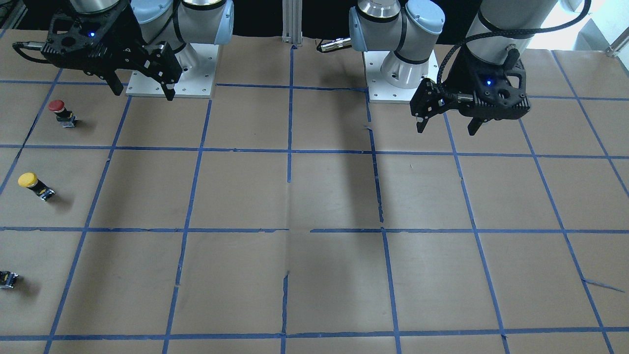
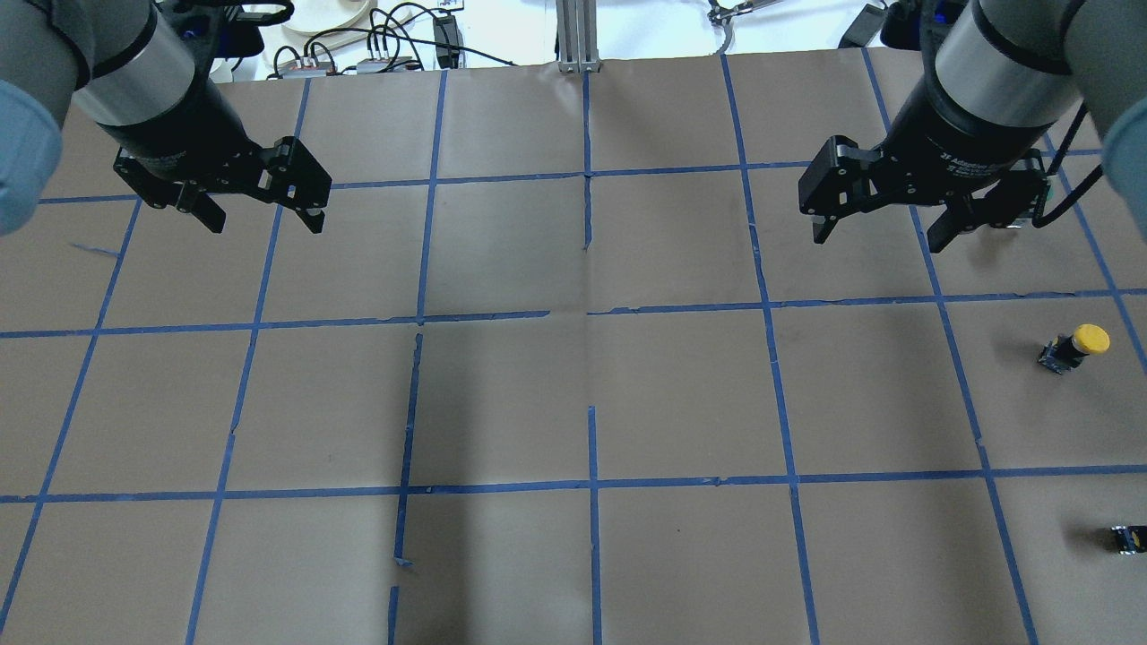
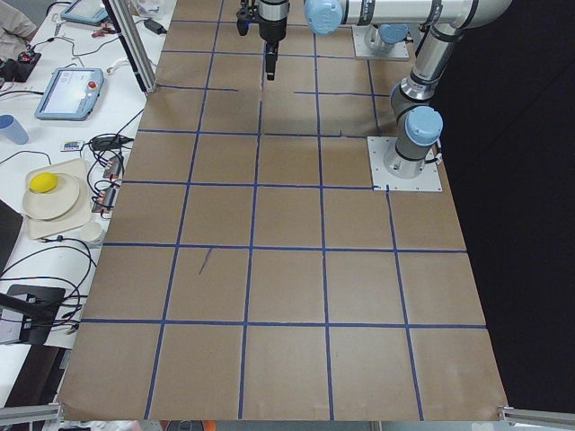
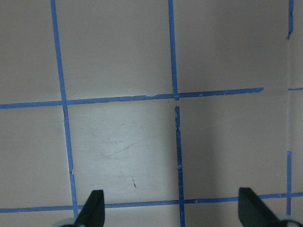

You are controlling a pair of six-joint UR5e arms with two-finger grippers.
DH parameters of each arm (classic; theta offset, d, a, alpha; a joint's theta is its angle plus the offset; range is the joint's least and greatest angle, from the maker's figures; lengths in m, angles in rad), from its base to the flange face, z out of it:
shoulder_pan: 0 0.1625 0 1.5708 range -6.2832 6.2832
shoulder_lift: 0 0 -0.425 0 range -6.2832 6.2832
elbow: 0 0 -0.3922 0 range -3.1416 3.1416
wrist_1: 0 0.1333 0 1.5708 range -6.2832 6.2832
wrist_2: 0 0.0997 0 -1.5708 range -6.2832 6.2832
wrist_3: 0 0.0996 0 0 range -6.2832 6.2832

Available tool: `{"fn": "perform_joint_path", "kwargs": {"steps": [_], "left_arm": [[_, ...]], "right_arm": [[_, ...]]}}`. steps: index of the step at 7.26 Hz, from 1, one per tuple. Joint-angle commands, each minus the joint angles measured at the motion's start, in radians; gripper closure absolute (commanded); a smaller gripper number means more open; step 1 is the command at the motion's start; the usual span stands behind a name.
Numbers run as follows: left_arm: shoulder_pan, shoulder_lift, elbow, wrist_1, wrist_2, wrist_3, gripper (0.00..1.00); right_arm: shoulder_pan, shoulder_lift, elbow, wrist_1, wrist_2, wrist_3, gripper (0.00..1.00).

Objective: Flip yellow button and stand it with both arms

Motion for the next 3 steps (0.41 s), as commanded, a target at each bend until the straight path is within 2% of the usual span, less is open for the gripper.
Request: {"fn": "perform_joint_path", "kwargs": {"steps": [1,3], "left_arm": [[0.0,-0.003,0.004,0.001,-0.004,0.0,0.0],[-0.002,-0.008,0.002,0.001,-0.008,-0.009,0.0]], "right_arm": [[0.001,0.0,-0.001,-0.003,-0.006,0.0,0.0],[0.0,0.002,0.002,-0.006,-0.006,0.001,0.0]]}}
